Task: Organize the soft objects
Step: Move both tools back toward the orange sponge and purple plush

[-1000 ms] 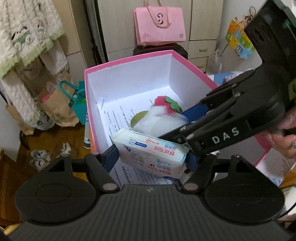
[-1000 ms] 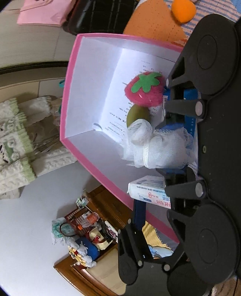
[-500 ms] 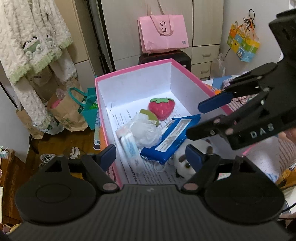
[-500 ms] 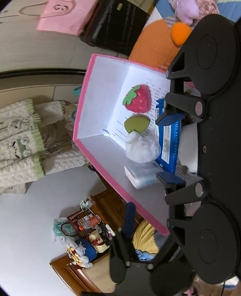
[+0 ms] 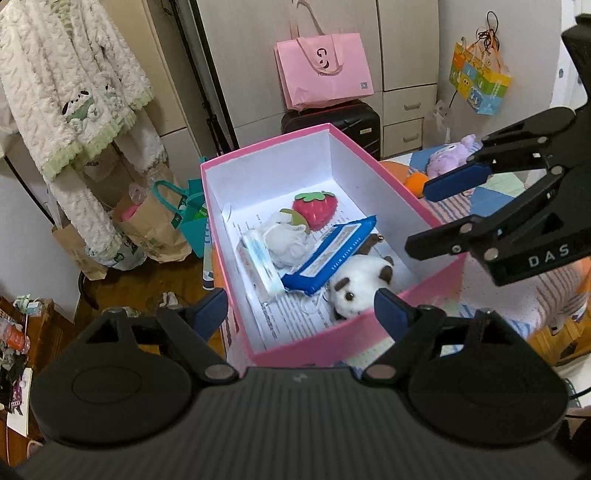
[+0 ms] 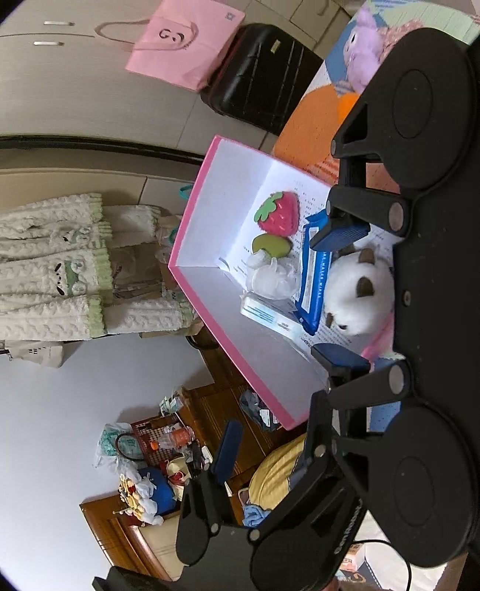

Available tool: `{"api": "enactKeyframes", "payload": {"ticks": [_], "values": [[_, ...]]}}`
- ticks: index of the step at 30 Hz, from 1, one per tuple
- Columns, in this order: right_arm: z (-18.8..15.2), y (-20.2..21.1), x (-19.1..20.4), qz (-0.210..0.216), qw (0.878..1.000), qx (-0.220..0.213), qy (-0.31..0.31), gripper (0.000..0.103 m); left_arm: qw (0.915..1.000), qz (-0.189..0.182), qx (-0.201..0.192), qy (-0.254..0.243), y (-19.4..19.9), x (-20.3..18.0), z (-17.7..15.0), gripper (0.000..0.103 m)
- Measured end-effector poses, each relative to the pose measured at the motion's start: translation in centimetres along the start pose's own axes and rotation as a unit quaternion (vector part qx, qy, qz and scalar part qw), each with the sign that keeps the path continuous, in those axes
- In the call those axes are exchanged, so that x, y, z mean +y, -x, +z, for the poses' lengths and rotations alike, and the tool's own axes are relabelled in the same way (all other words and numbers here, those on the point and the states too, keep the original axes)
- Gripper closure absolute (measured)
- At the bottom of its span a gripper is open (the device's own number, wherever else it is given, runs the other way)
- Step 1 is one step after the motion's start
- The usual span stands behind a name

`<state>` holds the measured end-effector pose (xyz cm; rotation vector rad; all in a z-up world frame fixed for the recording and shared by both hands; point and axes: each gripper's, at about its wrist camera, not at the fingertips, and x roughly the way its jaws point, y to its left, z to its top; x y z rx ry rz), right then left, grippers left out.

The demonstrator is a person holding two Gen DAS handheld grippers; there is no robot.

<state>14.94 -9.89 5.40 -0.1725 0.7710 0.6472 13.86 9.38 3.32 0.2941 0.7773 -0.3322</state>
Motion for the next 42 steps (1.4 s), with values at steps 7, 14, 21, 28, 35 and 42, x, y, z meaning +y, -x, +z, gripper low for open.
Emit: {"api": "enactKeyframes", "payload": {"ticks": [7, 14, 21, 28, 35, 42], "values": [[-1.1, 3.1, 0.9, -0.017, 1.000, -0.011, 0.010, 0.042, 0.9998, -0.016, -0.011, -0.002, 2.4, -0.8, -0.6, 0.009], [-2.6, 6.1, 1.9, -0.029, 0.999, -0.025, 0.028, 0.042, 0.9991, -0.038, -0.013, -0.013, 3.7, -2.5, -1.2, 0.009], [-5.4, 9.0, 1.2, -0.034, 0.998, -0.048, 0.026, 0.041, 0.9976, -0.066, -0.017, -0.014, 4.1, -4.7, -1.5, 0.009], [-9.9, 12.3, -2.2, -0.025, 0.994, -0.106, -0.032, 0.036, 0.9922, -0.104, -0.053, -0.044, 4.3, -8.4, -1.7, 0.009], [-12.7, 14.0, -5.5, -0.061, 0.988, -0.125, -0.068, 0.035, 0.9859, -0.142, -0.070, -0.055, 2.9, -12.1, -0.6, 0.009], [-15.1, 14.2, -8.1, -0.100, 0.985, -0.130, -0.060, 0.033, 0.9846, -0.145, -0.088, -0.042, 0.0, -14.9, 0.8, 0.009]]}}
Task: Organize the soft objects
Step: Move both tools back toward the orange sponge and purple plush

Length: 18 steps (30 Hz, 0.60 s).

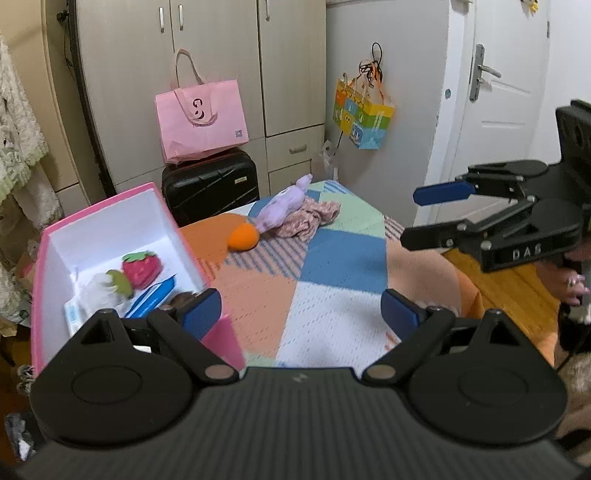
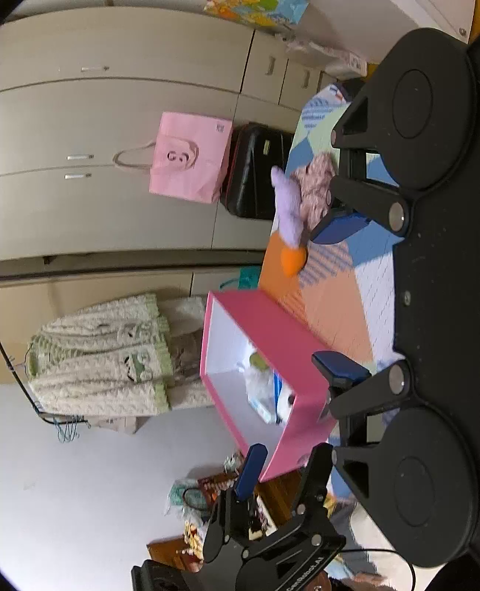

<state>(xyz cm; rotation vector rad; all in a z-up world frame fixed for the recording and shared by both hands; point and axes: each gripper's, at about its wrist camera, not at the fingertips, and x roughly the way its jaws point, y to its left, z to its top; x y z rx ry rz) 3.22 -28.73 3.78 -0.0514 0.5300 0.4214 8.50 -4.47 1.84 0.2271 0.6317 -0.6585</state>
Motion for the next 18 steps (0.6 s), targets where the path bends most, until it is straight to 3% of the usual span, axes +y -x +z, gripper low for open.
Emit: {"api": "enactKeyframes", "payload": {"ticks": [6, 8, 11, 18], "values": [[-1.1, -1.2, -3.0, -0.025, 1.000, -0.002, 0.008, 0.030, 0.9989, 0.028, -0.038, -0.004, -3.3, -1.6, 0.7, 0.009], [-1.3, -1.7, -4.1, -0.029, 0.999, -0.007, 0.009, 0.022, 0.9980, 0.042, -0.047, -0.006, -4.5, -2.0, 0.9, 0.009], [-1.5, -2.6, -5.9, -0.034, 0.999, -0.019, 0.011, 0.020, 0.9959, 0.069, -0.057, -0.011, -6.7, -2.6, 1.2, 0.009], [-1.8, -6.3, -9.6, -0.031, 0.999, -0.012, 0.027, 0.019, 0.9944, 0.090, -0.053, 0.010, -12.4, -2.4, 1.9, 0.011]]}}
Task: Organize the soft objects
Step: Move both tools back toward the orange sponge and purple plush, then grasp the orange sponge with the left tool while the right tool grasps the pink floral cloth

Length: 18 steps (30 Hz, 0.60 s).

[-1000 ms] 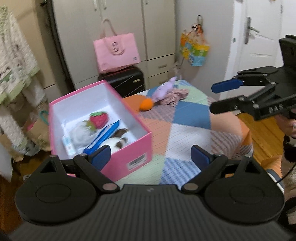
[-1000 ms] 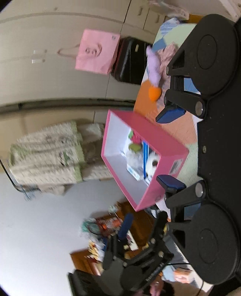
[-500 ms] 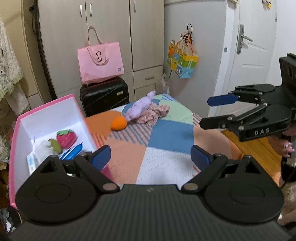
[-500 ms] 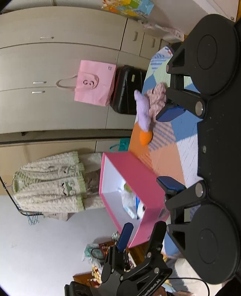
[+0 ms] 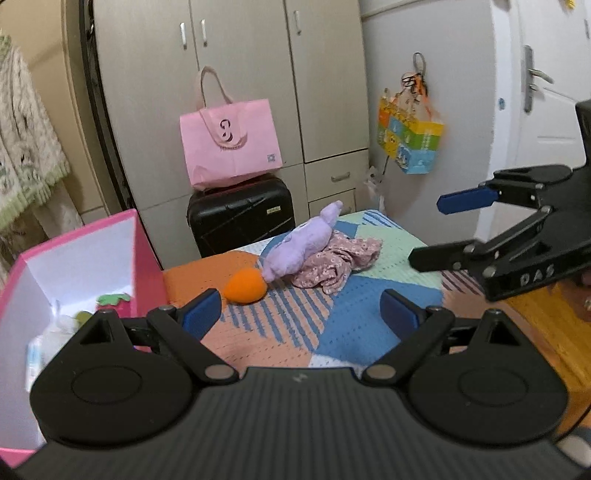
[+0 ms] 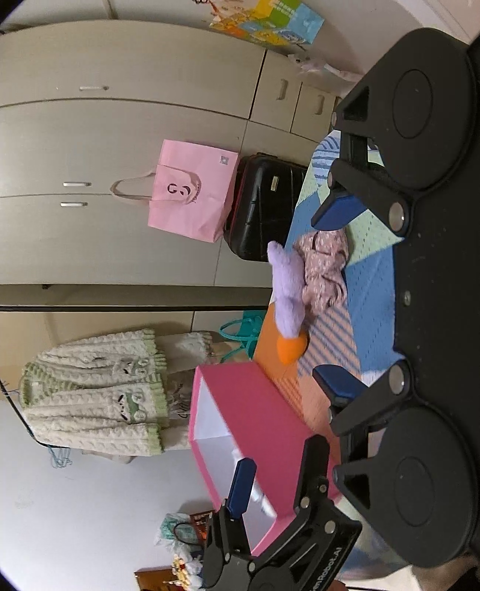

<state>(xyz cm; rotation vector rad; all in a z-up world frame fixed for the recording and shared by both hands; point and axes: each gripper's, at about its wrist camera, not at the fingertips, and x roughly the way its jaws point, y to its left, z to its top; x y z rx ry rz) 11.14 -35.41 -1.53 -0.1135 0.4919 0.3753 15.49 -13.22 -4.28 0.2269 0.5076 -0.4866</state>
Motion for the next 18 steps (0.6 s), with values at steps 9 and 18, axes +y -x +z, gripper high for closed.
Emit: {"api": "enactKeyframes", "payload": {"ticks": [9, 18], "values": [[-1.5, -6.7, -3.0, 0.007, 0.999, 0.019, 0.025, 0.019, 0.9980, 0.053, -0.014, 0.031, -6.1, 0.6, -0.2, 0.012], [-1.9, -11.4, -3.0, 0.017, 0.997, 0.033, 0.070, 0.011, 0.9936, 0.096, 0.027, 0.053, -11.6, 2.0, -0.8, 0.013]]}}
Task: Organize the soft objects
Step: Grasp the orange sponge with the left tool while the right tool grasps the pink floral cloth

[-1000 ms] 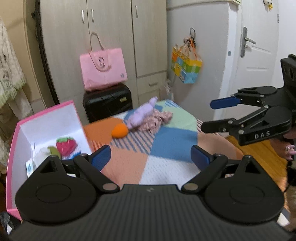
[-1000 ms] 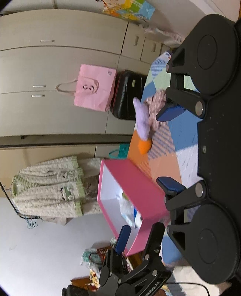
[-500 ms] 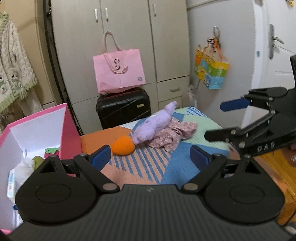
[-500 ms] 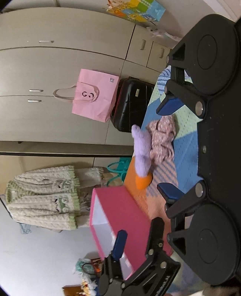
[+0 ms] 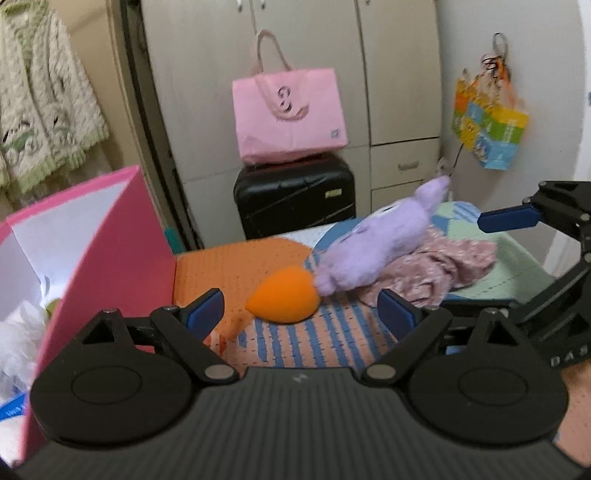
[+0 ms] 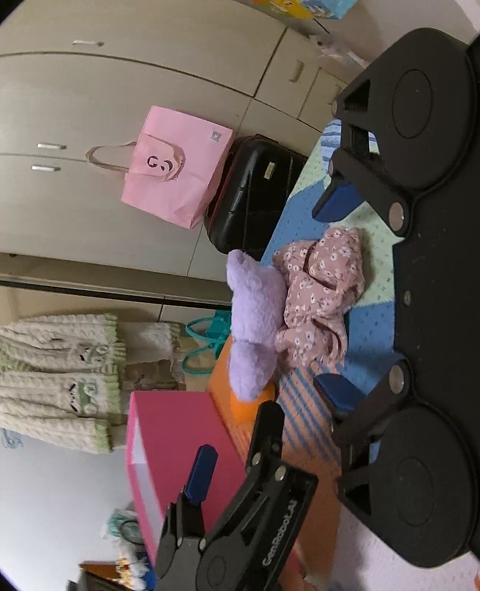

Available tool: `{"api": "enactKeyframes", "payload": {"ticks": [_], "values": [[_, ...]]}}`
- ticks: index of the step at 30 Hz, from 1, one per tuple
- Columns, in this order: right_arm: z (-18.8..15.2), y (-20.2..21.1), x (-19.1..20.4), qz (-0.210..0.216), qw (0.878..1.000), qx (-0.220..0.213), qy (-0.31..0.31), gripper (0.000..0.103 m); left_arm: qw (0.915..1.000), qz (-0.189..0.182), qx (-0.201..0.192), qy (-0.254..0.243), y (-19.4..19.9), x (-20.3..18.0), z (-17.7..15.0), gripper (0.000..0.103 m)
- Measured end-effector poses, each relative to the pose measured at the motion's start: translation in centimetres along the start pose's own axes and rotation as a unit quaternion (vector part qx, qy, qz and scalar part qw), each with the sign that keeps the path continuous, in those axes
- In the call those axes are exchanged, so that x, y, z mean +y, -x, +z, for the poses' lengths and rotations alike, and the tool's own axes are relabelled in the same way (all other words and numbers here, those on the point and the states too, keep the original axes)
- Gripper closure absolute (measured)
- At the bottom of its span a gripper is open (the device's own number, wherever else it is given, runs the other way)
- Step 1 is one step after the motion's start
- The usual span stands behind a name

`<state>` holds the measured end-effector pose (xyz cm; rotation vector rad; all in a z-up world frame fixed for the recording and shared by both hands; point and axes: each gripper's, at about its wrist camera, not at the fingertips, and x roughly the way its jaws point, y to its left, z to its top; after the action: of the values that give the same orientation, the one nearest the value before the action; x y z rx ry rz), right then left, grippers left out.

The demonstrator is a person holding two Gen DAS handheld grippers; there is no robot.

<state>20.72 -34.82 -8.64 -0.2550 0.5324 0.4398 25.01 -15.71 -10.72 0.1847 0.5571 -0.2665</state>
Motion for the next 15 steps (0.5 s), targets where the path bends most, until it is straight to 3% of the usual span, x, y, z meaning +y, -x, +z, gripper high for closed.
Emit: {"api": "enactKeyframes", "payload": {"ticks": [6, 15], "values": [[0.0, -2.2, -0.1, 0.015, 0.999, 0.016, 0.032, 0.010, 0.9994, 0.011, 0.019, 0.025, -2.2, 0.6, -0.2, 0.013], [0.8, -4.6, -0.5, 0.047, 0.998, 0.035, 0.021, 0.007, 0.9987, 0.024, 0.015, 0.041, -3.4, 0.8, -0.4, 0.016]]}}
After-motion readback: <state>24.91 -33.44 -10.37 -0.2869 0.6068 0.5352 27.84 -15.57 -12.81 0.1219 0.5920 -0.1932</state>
